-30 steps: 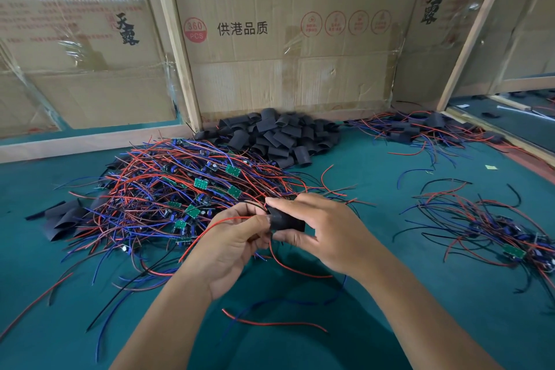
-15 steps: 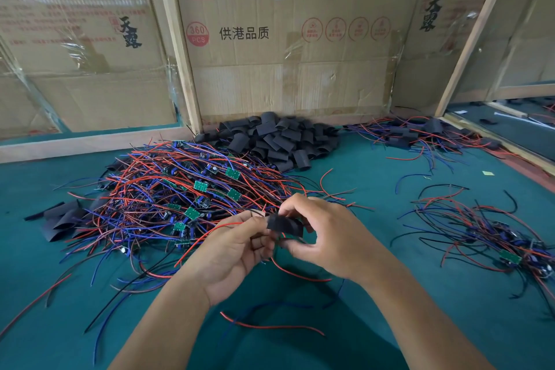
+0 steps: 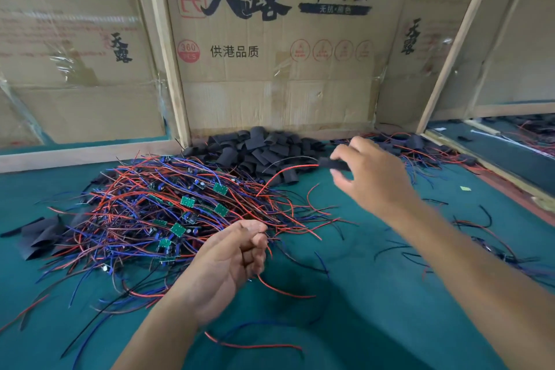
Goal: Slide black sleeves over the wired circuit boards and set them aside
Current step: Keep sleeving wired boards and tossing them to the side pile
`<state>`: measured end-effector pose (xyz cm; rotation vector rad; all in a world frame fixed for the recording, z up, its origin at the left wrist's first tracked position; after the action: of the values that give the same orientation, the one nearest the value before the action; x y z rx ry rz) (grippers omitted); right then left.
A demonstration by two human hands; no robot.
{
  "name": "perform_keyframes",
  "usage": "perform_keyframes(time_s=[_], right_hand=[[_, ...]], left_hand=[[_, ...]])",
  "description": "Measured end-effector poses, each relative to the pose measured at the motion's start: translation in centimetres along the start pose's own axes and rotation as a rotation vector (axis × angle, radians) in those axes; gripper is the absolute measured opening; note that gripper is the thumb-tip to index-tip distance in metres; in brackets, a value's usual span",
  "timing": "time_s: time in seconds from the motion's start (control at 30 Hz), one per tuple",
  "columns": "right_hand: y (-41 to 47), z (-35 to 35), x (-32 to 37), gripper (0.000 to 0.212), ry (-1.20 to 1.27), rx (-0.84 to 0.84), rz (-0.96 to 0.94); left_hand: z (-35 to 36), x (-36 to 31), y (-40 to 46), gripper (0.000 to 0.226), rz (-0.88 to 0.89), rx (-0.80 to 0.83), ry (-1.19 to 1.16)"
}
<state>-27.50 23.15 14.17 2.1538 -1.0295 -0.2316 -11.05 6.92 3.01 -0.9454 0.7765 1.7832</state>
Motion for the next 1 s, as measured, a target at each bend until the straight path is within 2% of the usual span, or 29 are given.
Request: perform_keyframes(time_s=[0.17,0.27,0.33,0.37,0.43,0.5,0.6,0.73,0.87,1.0], right_hand=[[6.8,1.7,-6.9,0.019,-0.384,0.022,0.051],[10.2,2.2,-11.3,0.03,-0.536,0.03,0.274],[10.5,3.8,-12.6,0.037,-0.49,0.118,0.453],[10.1,5.4,-12.0,0.033,-0.423,0.222,0.48],[8.7,9.3,-9.2,0.016,-0.232,0.445,0.452],[7.4,12.3,-6.1,0.019,-0.041,0.538,0.462],[5.8,15.9,-2.8,0.037,0.074,0.564,0.525],[4.0,19.1,-0.2,0.041,0.027,0.554,0.61],[3.5,20.0,0.6,0.033,0.013,0.549,0.615],[3.6,17.5,0.9,0.022,0.004,0.501,0.629]], left_hand=[[0.1,-0.5,-0.2,0.022,0.036,0.033,0.003],[0.2,-1.4,-0.5,0.024,0.075,0.006,-0.051],[0.2,-1.6,-0.4,0.024,0.076,-0.023,-0.06],[0.1,-1.6,-0.4,0.023,0.072,-0.033,-0.055],[0.0,-1.6,-0.4,0.022,0.067,-0.048,-0.026],[-0.1,-1.6,-0.4,0.02,0.071,-0.056,0.006],[0.0,-1.6,-0.5,0.017,0.074,-0.045,0.021],[0.3,-1.6,-0.6,0.023,0.069,-0.041,0.019],[0.1,-1.6,-0.6,0.025,0.068,-0.036,0.018],[-0.1,-1.3,-0.6,0.025,0.1,-0.054,0.049]])
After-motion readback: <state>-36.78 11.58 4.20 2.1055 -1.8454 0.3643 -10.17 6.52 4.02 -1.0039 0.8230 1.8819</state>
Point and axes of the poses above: each hand's wrist, its own y-axis towards the middle knuckle, its own z-axis out of the palm, x = y × z, the point moved 6 cm from there along y, towards the middle knuckle, and after that the axes turned 14 degrees about z, right-handed, at the moved point
